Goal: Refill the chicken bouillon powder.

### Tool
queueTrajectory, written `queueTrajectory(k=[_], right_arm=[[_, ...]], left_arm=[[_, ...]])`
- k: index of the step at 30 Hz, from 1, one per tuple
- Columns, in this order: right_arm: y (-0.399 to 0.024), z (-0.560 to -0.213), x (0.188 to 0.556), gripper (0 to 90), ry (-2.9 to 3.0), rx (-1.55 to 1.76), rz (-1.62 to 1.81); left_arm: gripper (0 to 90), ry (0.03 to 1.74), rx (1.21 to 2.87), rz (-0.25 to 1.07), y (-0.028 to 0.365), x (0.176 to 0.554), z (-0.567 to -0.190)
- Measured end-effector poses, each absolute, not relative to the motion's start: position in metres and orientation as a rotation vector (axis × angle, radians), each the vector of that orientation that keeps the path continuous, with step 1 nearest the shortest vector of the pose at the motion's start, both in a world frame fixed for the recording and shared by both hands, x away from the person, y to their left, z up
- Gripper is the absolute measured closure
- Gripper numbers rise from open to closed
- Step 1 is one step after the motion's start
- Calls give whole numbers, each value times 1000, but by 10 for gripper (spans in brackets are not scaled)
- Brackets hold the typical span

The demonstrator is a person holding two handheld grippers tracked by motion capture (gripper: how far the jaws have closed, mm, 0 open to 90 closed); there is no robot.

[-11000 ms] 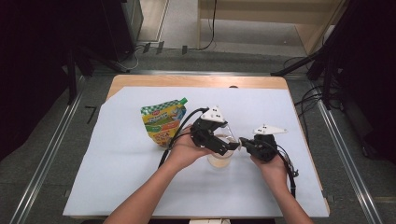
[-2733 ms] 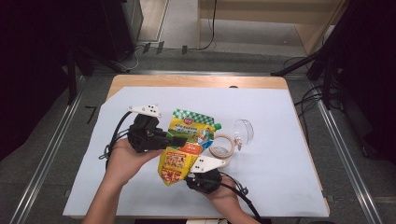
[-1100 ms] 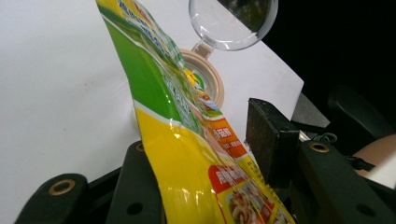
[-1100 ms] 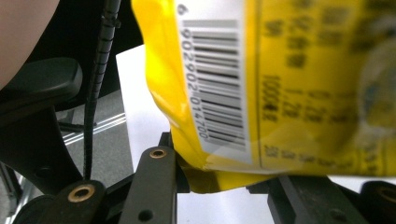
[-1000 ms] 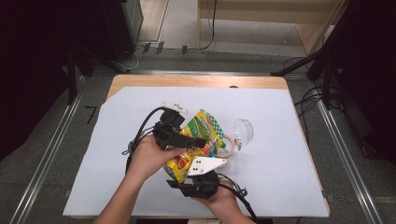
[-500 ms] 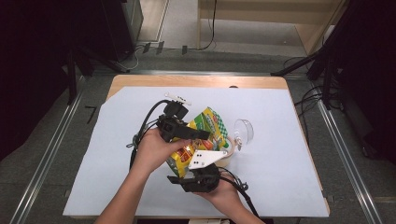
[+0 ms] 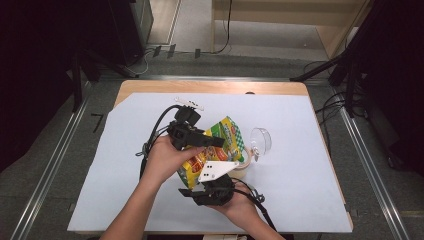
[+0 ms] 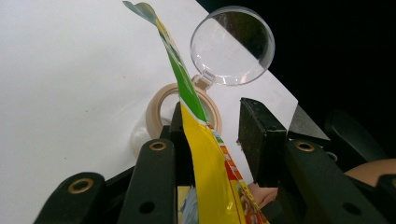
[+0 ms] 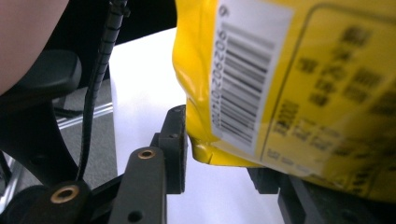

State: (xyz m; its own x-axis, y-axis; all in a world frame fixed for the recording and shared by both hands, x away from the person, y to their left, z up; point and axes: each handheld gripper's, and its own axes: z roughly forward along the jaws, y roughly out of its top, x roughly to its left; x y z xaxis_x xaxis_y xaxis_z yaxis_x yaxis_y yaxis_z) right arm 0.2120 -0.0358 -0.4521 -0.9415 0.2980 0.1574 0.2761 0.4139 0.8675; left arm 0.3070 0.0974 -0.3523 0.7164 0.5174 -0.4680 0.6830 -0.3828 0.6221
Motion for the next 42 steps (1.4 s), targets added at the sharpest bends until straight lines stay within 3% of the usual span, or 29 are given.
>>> queueTrajectory(k=[11, 24, 27, 30, 38, 42], right_arm=[[-33, -454, 211, 687, 2600, 600, 1658], [-35, -450, 218, 689, 2584, 701, 1736], [-34, -449, 219, 687, 2585, 698, 1746], [-32, -449, 220, 687, 2594, 691, 1730], [-31, -443, 228, 656, 2645, 646, 1708], [-30, -440, 230, 658, 2659, 599, 1692]], left_arm=[[651, 890, 2034, -277, 101, 306, -349], [573, 902, 2064, -184, 100, 301, -343], [624, 924, 2083, -170, 100, 302, -340], [731, 910, 2121, -135, 98, 303, -339], [781, 914, 2162, -147, 91, 315, -331], [777, 930, 2111, -224, 93, 320, -330]])
